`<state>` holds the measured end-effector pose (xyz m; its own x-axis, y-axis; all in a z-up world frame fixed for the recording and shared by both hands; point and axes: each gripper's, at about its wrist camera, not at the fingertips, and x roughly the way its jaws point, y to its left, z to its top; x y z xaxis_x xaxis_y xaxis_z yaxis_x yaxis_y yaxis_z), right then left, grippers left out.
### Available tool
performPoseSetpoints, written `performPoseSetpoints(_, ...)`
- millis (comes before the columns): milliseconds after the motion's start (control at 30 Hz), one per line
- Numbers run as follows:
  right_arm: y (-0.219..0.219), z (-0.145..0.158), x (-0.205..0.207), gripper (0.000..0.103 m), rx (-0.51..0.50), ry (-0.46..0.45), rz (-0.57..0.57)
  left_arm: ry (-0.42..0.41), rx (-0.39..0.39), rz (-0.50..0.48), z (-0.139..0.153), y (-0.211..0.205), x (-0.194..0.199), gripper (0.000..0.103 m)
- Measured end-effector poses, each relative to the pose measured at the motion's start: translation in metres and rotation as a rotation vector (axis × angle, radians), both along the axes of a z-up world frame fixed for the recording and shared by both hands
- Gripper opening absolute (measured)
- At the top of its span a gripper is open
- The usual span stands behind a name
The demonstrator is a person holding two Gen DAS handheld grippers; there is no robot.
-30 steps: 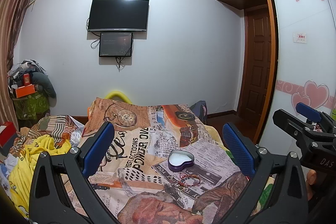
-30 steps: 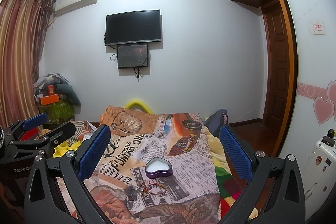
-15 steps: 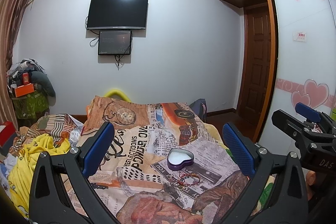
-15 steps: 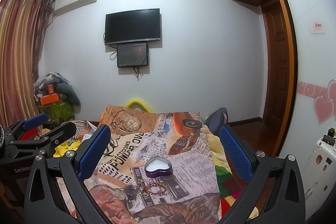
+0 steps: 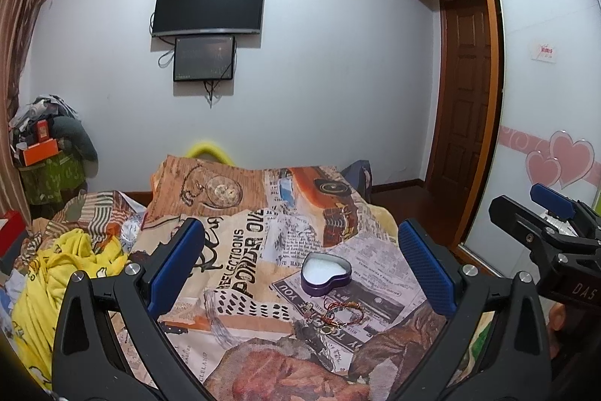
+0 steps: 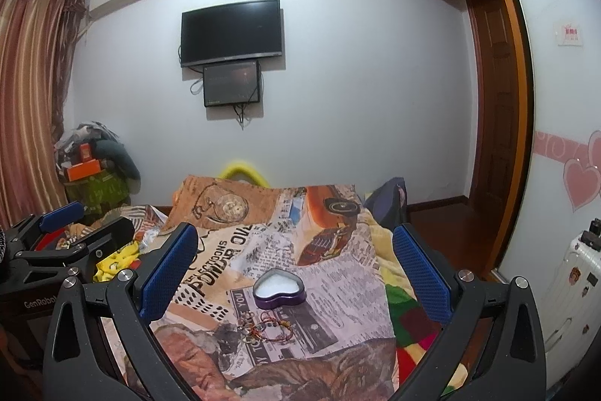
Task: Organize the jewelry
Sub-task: 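Move both tools down toward the jewelry beside the purple heart tin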
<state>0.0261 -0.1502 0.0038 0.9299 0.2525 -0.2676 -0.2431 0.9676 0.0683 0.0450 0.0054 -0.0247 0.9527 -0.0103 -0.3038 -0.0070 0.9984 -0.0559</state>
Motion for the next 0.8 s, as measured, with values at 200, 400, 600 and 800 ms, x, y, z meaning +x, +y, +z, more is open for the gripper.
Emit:
performPoseSetpoints(200,-0.005,-0.013,0.02,0.103,-0.003,0.063,-0.009,0.061,0.0,0.023,-0.017,0.006,0.025,0.103)
performPoseSetpoints(400,-0.007,-0.03,0.04,0.103,-0.027,0.133,-0.02,0.141,0.003,0.051,-0.039,0.017,0.056,0.103)
performPoseSetpoints(600,-0.01,-0.054,0.066,0.103,-0.06,0.223,-0.033,0.236,0.014,0.052,-0.068,0.024,0.088,0.103)
performPoseSetpoints(800,-0.012,-0.088,0.095,0.103,-0.089,0.346,-0.033,0.351,0.05,0.05,-0.103,0.026,0.12,0.103)
